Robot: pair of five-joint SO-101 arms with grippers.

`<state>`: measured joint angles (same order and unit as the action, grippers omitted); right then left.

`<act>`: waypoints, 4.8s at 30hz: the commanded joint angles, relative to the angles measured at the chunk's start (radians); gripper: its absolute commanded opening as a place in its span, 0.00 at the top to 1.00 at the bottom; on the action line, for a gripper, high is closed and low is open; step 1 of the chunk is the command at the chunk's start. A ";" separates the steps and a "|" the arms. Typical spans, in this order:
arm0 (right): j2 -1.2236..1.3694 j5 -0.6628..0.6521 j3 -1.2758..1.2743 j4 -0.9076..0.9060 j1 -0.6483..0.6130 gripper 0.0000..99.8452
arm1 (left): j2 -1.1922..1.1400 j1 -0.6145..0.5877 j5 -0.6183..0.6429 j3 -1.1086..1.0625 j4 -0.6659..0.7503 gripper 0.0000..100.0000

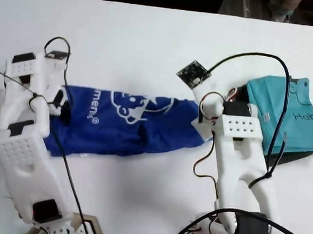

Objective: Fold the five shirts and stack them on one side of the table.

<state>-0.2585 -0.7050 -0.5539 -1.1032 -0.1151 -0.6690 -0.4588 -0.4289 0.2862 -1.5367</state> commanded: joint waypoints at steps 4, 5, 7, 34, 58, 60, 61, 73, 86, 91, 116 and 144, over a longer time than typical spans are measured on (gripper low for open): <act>-0.054 -0.002 0.006 0.010 0.010 0.90 | -0.063 -0.014 -0.012 0.271 -0.166 0.80; -0.054 -0.002 0.006 0.010 0.008 0.90 | -0.069 -0.011 -0.012 0.306 -0.186 0.80; -0.054 -0.002 0.008 0.010 0.004 0.90 | -0.075 0.003 -0.012 0.364 -0.224 0.79; -0.056 0.005 0.072 -0.150 -0.154 0.90 | -0.295 -0.031 -0.152 0.378 -0.157 0.80; -0.053 0.006 0.192 -0.206 -0.160 0.90 | -0.189 -0.020 -0.147 0.381 -0.236 0.80; -0.053 0.006 0.192 -0.206 -0.160 0.90 | -0.178 -0.021 -0.135 0.401 -0.241 0.80; -0.053 0.006 0.192 -0.206 -0.160 0.90 | -0.166 -0.023 -0.130 0.414 -0.242 0.80; -0.047 0.006 0.190 -0.206 -0.160 0.90 | -0.011 -0.020 -0.130 0.302 -0.235 0.79; -0.053 0.006 0.190 -0.206 -0.160 0.90 | -0.012 0.035 -0.025 0.088 -0.063 0.79; -0.053 0.006 0.190 -0.208 -0.160 0.90 | -0.012 0.049 -0.011 0.033 -0.029 0.79; -0.054 0.006 0.192 -0.208 -0.153 0.90 | -0.008 0.150 -0.020 -0.119 -0.018 0.97; -0.932 0.000 -0.488 -0.150 0.272 0.93 | 0.519 0.347 0.100 0.099 -0.250 0.97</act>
<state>-1.0717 -0.7066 -0.9221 -1.3134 0.0798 -0.2854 -0.2501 -0.3537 0.3874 -1.7668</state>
